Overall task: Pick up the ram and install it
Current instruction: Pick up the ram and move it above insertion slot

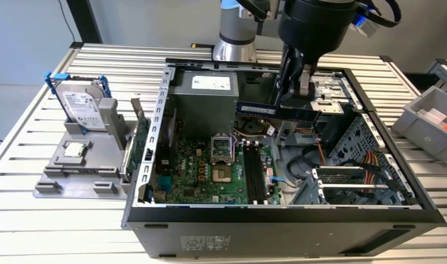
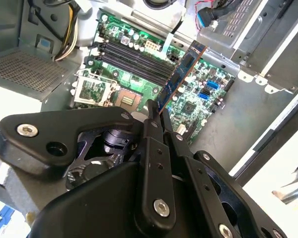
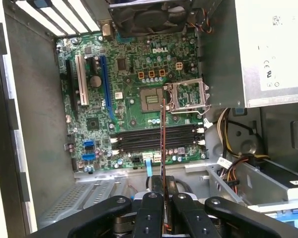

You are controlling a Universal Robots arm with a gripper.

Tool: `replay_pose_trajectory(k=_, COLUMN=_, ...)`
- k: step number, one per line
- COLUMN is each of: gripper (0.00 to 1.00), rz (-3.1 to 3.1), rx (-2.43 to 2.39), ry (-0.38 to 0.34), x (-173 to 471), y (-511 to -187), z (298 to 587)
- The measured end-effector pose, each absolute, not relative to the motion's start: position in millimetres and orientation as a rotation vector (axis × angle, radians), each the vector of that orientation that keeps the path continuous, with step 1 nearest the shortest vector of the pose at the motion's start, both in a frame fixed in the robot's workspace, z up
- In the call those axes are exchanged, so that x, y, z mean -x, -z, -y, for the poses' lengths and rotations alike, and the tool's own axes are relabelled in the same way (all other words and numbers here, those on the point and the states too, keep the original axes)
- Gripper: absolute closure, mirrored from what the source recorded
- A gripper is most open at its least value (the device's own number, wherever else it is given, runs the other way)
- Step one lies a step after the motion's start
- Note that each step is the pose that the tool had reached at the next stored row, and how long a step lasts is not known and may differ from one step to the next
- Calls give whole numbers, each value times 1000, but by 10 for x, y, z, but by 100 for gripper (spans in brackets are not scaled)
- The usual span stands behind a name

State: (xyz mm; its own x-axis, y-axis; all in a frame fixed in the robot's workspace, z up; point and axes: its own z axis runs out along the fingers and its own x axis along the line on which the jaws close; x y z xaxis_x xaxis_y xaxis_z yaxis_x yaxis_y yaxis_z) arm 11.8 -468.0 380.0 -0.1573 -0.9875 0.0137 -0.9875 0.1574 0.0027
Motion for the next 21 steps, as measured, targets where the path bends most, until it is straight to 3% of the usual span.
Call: replay_pose_trajectory(k=21, gripper=100, rz=2460, rx=-1933, ry=-10, x=-118, y=-3799, z=4680)
